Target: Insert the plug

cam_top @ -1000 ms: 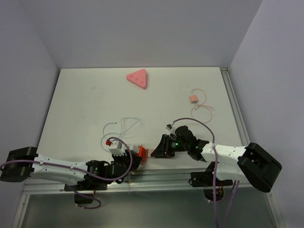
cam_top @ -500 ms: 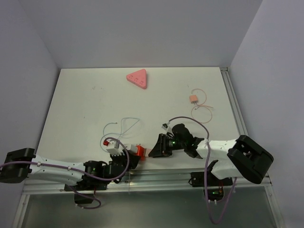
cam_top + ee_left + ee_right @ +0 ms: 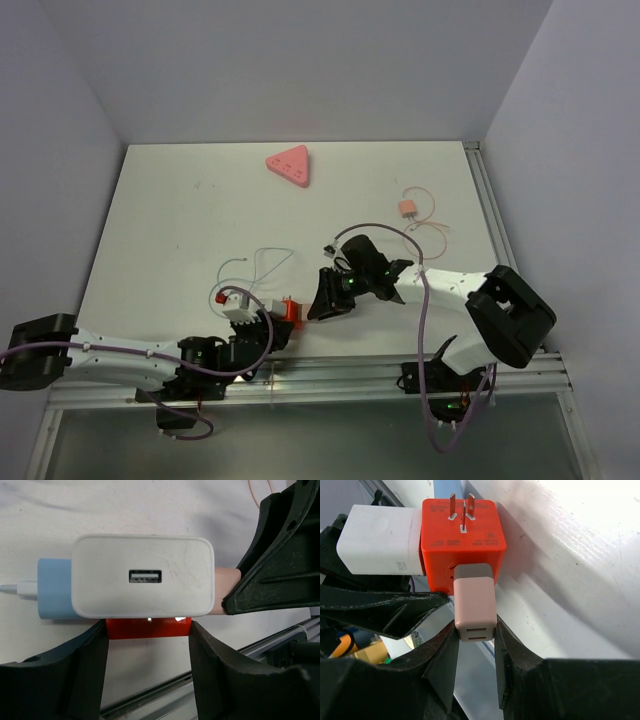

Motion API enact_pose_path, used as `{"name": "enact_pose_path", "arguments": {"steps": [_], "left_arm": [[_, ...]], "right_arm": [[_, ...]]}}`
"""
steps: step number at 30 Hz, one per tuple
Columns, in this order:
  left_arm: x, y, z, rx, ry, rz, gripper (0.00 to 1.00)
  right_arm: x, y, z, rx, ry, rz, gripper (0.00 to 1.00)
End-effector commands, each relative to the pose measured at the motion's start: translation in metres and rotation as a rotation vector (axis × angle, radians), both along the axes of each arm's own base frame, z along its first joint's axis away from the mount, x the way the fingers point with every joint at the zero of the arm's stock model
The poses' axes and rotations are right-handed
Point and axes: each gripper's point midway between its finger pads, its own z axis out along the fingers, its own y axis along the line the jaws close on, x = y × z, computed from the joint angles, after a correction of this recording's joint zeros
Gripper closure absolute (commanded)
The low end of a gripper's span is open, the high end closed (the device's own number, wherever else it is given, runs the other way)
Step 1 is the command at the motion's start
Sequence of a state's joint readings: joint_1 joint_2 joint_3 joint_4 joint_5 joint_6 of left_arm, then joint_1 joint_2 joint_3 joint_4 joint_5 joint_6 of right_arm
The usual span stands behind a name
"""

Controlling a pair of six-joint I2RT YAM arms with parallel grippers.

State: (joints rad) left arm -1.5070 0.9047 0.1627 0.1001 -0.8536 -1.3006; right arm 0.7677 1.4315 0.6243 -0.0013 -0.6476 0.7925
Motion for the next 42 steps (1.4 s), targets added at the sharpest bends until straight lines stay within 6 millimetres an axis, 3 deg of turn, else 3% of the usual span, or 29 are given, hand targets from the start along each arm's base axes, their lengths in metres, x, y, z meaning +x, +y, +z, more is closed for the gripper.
{"name": "enact_pose_path", "arguments": {"steps": [1,4,8,11,13,15,21,23,24,27,30,33,37,42], "left_arm": [[-0.045,-0.023,-0.013,-0.062,0.161,-0.233,1.00],[-0.046,-0.020,-0.014,-0.075,0.164,-0.234,1.00],[-0.046,-0.021,-0.011,-0.089,0.162,-0.246,1.00],[-0.046,-0.023,-0.010,-0.084,0.158,-0.254,1.00],[-0.046,-0.023,-0.011,-0.076,0.156,-0.259,1.00],[-0.046,-0.024,-0.009,-0.088,0.157,-0.258,1.00],[-0.046,-0.027,-0.008,-0.090,0.149,-0.269,1.00],[-0.047,-0.028,-0.008,-0.094,0.151,-0.274,1.00],[-0.047,-0.028,-0.007,-0.101,0.151,-0.275,1.00],[-0.048,-0.027,-0.009,-0.098,0.146,-0.282,1.00],[-0.048,-0.029,-0.008,-0.097,0.147,-0.285,1.00],[-0.048,-0.028,-0.010,-0.098,0.147,-0.287,1.00],[-0.049,-0.028,-0.010,-0.096,0.148,-0.290,1.00],[-0.048,-0.028,-0.009,-0.099,0.146,-0.290,1.00]], "right_arm": [[-0.006,0.010,0.003,0.034,-0.035,0.127,1.00],[-0.006,0.013,0.002,0.087,0.005,0.149,1.00],[0.008,0.015,0.001,0.121,0.008,0.129,1.00],[0.001,0.023,-0.014,0.046,0.040,0.169,1.00],[-0.003,0.025,-0.007,0.074,0.028,0.181,1.00],[0.014,0.017,0.002,0.057,-0.013,0.126,1.00],[0.018,0.016,0.000,-0.016,-0.008,0.171,1.00],[0.031,0.014,0.008,0.032,-0.022,0.127,1.00],[0.037,0.014,0.007,0.026,-0.021,0.115,1.00],[0.027,0.022,-0.004,0.025,0.045,0.229,1.00],[0.037,0.025,-0.009,0.042,0.034,0.201,1.00],[0.027,0.032,-0.018,0.016,0.060,0.293,1.00],[0.049,0.029,-0.023,-0.069,0.011,0.243,1.00],[0.039,0.048,-0.027,-0.025,0.043,0.291,1.00]]}}
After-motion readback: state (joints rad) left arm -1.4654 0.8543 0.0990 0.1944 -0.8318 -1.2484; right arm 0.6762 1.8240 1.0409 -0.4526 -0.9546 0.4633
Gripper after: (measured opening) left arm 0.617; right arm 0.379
